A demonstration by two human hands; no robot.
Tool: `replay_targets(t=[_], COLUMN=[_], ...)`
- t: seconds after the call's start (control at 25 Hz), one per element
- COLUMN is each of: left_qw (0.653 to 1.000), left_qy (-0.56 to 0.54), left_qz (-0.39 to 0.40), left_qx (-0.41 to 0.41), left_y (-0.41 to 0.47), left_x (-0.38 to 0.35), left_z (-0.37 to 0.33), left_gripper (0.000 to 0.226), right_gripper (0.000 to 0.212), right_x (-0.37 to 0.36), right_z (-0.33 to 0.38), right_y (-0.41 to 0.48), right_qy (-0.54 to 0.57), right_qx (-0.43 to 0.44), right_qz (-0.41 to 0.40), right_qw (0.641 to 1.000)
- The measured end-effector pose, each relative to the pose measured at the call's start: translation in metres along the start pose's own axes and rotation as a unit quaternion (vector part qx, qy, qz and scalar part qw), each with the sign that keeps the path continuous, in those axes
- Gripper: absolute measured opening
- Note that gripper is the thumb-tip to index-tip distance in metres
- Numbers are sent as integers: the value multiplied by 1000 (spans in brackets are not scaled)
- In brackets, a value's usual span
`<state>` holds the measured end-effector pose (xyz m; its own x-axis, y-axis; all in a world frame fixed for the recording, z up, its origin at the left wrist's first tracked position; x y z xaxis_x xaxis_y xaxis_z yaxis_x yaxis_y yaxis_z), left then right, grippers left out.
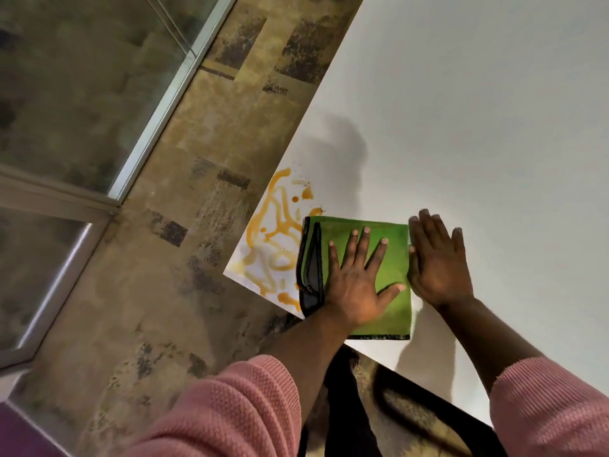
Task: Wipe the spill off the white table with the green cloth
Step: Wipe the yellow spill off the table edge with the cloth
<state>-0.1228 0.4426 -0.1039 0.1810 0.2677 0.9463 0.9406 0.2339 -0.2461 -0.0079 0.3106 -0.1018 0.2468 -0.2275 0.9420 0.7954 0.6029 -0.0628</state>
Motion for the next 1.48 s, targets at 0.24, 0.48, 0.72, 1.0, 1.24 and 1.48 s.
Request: replay_targets(t=[0.24,0.48,0.72,1.0,1.24,1.48], left_qw=[998,996,994,995,988,978], left_qy=[-15,18,-1,-13,-38,-30], left_qz=[-66,-84,-112,-100,-138,-146], left_qx=[-9,-11,-5,4,51,144], left_y=[11,54,25,-4,68,53], left_x=[0,24,10,-6,26,18], left_z=[10,63,57,52,73,69], left_gripper=[87,84,81,71,70,72], right_gripper=[62,65,65,68,66,67], right_x=[-15,-25,-28,-27,-28,-31], right_z=[-8,11,15,15,17,15], right_y=[0,25,51,53,52,58], right_qy=[-25,-46,-39,-41,-51,-51], right_qx=[-14,31,16,10,15,18], right_qz=[-28,-37,-37,-40,-65,-50], right_qw=[999,998,998,998,996,997])
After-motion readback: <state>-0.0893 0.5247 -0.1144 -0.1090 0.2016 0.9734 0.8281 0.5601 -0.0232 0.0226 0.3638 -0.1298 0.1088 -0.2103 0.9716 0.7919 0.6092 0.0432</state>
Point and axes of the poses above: each hand's wrist, its own y-axis towards the middle knuckle, its own x-axis out of the back of the hand, z = x × y, the point moved 5 cm from there along y, towards the middle knuckle, and after that the axes turned 7 degrees about -z, right-handed, at the moved point
